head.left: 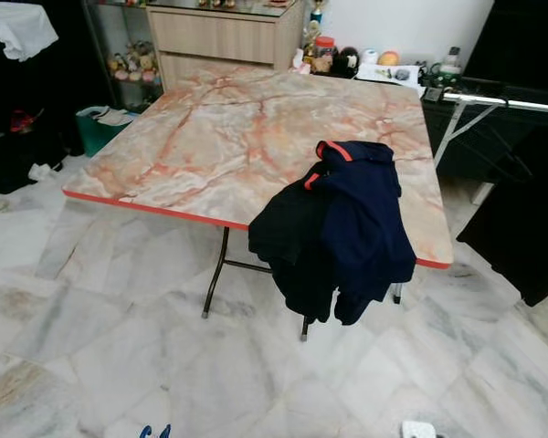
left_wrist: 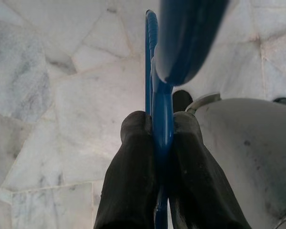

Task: Hang hanger

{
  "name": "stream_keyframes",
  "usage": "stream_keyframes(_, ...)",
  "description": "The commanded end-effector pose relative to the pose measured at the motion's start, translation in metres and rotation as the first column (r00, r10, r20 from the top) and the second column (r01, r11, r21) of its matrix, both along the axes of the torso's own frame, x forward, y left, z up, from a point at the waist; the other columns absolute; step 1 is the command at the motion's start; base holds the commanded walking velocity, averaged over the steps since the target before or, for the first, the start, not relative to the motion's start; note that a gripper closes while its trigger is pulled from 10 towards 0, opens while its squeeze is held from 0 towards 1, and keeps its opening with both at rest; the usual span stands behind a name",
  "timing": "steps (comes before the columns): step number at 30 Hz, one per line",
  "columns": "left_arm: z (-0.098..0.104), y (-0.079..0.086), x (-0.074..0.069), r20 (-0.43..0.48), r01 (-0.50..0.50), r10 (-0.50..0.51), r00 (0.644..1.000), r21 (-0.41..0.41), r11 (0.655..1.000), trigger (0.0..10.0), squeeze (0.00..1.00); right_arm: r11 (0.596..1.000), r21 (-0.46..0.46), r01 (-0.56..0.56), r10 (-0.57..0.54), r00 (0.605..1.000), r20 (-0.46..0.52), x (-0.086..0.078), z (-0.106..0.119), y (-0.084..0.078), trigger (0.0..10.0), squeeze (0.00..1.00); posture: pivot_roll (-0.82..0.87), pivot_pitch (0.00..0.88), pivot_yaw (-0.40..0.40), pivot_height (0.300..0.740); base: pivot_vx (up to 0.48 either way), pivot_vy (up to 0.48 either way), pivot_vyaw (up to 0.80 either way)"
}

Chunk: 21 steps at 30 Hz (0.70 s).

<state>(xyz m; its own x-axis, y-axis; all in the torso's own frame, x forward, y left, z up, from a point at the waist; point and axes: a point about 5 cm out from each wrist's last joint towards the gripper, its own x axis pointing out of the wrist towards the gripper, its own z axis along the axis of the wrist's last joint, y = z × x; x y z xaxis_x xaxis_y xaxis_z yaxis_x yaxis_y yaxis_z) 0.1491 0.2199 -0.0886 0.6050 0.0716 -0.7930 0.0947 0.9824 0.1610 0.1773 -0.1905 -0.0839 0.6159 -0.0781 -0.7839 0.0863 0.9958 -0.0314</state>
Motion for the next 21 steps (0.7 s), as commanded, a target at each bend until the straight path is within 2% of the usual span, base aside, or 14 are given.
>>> stream_keyframes(1,-0.003,-0.005,-0.005,-0.028,0.028,-0.029,0.999,-0.006,1.0,10.0,0.0,1.0,0.01,0.023,-0.023,1.0,-0.007,-0.003,-0.001,0.0,10.0,0.0,-0.03,0.044,-0.03,0.74,0.0,-0.352,0.0)
stream_keyframes(6,-0.003,-0.004,-0.004,-0.025,0.028,-0.028,0.999,-0.001,1.0,10.0,0.0,1.0,0.008,0.017,-0.017,1.0,-0.024,-0.004,-0.002,-0.003,10.0,0.0,-0.03,0.039,-0.029,0.74,0.0,-0.402,0.0)
stream_keyframes(10,-0.003,-0.005,-0.004,-0.026,0.028,-0.028,0.999,-0.003,1.0,10.0,0.0,1.0,-0.003,0.021,-0.021,0.999,-0.05,-0.01,-0.005,-0.008,10.0,0.0,-0.04,0.033,-0.031,0.74,0.0,-0.398,-0.8)
stream_keyframes(21,-0.004,-0.008,-0.006,-0.031,0.039,-0.039,0.999,-0.011,0.999,10.0,0.0,0.999,-0.002,0.033,-0.033,0.998,-0.062,-0.019,-0.006,-0.022,10.0,0.0,-0.05,0.01,-0.022,0.74,0.0,-0.4,0.0)
